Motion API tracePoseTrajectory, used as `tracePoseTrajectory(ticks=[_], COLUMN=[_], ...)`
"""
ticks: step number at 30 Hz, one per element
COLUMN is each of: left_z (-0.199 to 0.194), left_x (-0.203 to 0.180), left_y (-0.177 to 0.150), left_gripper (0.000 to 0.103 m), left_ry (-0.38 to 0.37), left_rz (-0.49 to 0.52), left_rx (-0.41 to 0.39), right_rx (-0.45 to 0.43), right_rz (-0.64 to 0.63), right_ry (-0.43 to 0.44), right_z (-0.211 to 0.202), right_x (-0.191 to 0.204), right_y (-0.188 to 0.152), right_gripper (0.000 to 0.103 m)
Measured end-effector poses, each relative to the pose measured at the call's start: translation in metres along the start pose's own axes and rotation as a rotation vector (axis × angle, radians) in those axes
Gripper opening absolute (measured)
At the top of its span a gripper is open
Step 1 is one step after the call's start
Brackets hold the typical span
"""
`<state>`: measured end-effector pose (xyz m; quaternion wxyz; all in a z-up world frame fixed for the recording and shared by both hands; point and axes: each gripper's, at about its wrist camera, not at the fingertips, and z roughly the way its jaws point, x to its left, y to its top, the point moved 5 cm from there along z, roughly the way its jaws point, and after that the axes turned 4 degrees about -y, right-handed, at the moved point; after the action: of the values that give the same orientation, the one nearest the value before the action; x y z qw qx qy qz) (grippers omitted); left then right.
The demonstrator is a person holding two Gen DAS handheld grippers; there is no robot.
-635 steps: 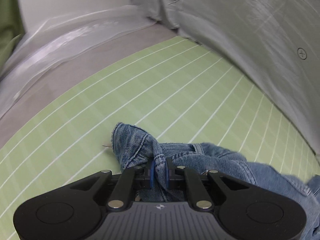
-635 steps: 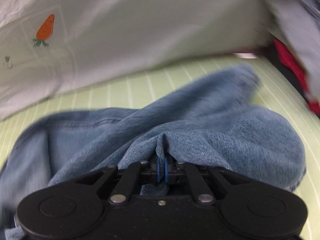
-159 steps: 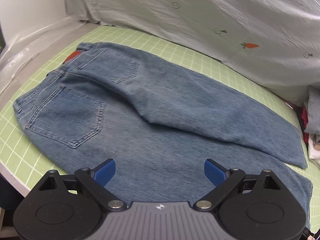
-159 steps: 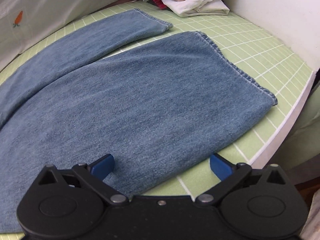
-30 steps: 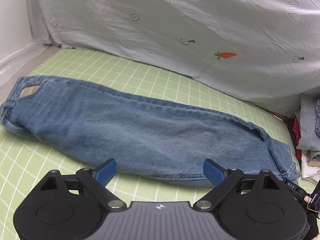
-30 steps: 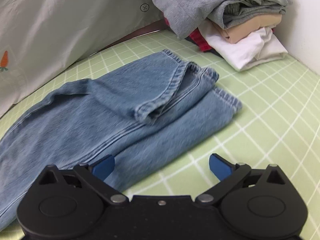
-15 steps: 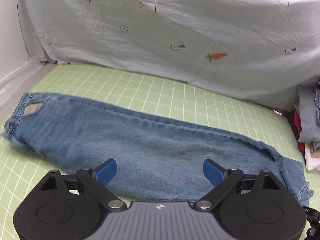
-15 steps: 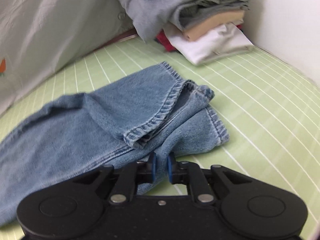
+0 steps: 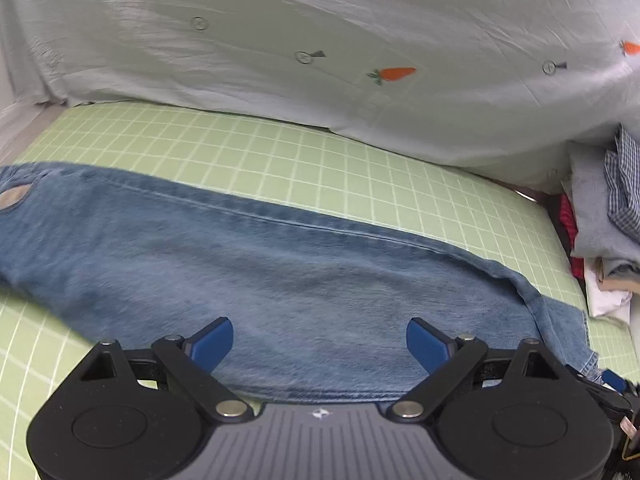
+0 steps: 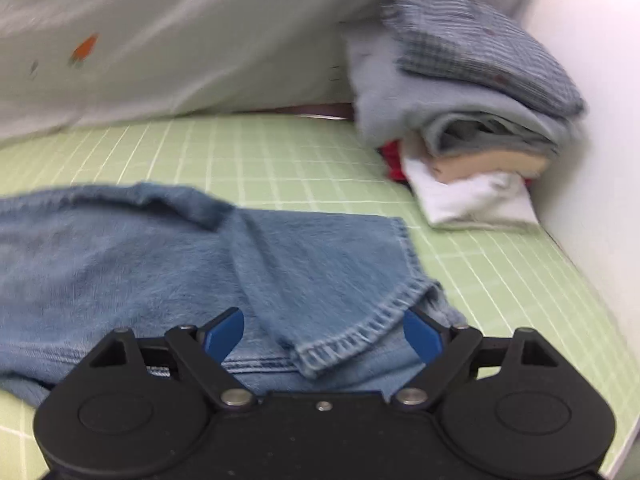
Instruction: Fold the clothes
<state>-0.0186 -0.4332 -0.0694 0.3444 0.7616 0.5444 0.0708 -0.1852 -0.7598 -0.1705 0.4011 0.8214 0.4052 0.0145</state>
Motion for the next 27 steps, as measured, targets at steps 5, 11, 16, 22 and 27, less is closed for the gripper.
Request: tracePoseTrajectory(ticks=[5, 11, 16, 22, 27], left_z=[0.016, 0.03, 0.032, 0.034, 0.034], left_x=[0.002, 0.014, 0.019, 0.009, -0.001], left_y=[0.02, 0.025, 0.02, 0.017, 0.016], left_gripper=[0.093, 0.093, 0.093, 0.093, 0.093], left_ry=[0.03, 0.094, 0.116, 0.098, 0.07], left_rz=[-0.033, -0.084, -0.096, -0.055, -0.011], left_rx=[-0.016, 0.016, 0.041, 0.064, 0.077], right_rx=[0.086, -0.028, 0.0, 0.113, 0.137], right_rz=[-0.06, 0.244, 0.346, 0.533, 0.594], right_ry=[0.073, -0.098, -0.182, -0.137, -0.117], right_z=[0.046, 0.078, 0.068, 0.035, 0.024], right_x=[-0.006, -0.08, -0.094, -0.087, -0.082], right_y=[0.026, 0.084, 0.062, -0.011, -0.034], right_gripper=[0.007, 0.071, 0.081, 0.081, 0.072])
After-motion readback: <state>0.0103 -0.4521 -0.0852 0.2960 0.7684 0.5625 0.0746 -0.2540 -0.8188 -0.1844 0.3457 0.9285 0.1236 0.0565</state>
